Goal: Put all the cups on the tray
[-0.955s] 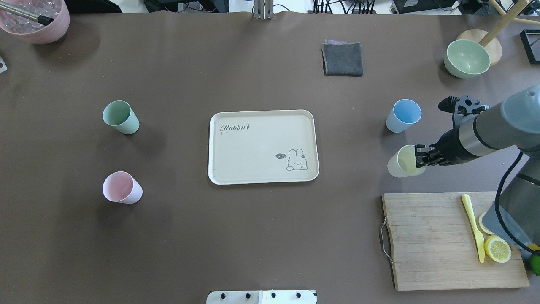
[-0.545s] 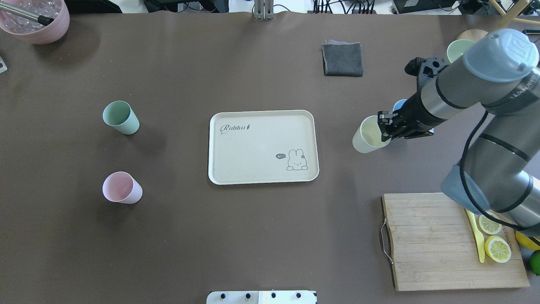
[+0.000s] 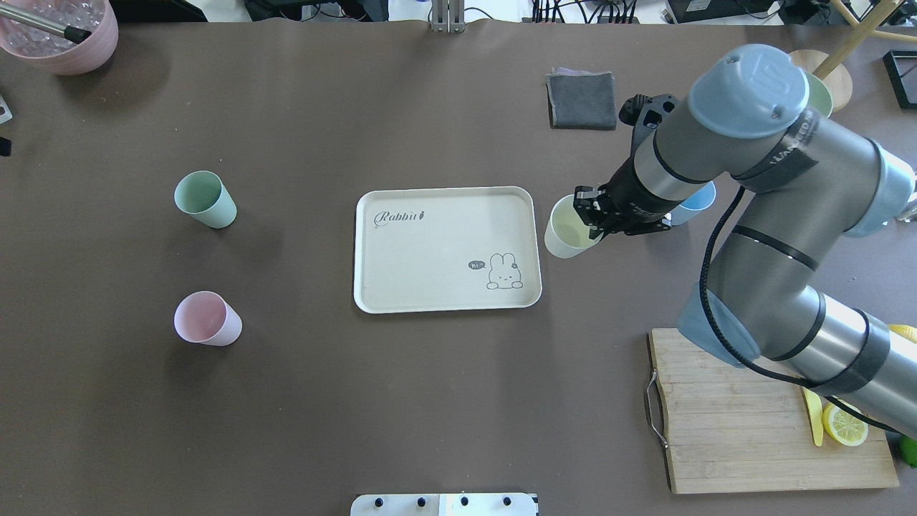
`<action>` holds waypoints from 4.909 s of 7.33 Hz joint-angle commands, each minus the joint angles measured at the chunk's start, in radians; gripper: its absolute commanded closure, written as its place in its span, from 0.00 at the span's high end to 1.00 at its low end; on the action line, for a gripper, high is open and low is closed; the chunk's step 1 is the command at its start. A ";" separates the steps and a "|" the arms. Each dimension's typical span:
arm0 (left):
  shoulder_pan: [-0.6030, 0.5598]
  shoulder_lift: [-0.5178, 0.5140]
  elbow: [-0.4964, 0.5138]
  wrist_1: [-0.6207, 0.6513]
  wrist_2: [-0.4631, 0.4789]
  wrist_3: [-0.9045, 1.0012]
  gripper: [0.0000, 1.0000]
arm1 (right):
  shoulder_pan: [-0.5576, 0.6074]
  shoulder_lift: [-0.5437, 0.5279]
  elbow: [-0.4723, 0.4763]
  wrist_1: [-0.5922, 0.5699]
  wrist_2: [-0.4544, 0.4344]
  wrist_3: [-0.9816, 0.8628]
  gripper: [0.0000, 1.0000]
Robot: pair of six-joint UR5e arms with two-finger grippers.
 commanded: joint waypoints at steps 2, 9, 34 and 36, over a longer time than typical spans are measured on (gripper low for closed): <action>0.077 0.023 -0.048 -0.001 0.015 -0.046 0.98 | -0.064 0.113 -0.135 0.009 -0.027 0.033 0.00; 0.198 0.089 -0.152 -0.003 0.018 -0.154 0.98 | -0.123 0.116 -0.222 0.102 -0.098 0.053 1.00; 0.555 -0.503 -0.059 0.385 0.309 -0.528 0.00 | 0.301 -0.177 -0.326 0.236 0.094 -0.470 1.00; 0.558 -0.511 -0.063 0.385 0.312 -0.539 0.00 | 0.294 -0.184 -0.303 0.237 0.106 -0.450 1.00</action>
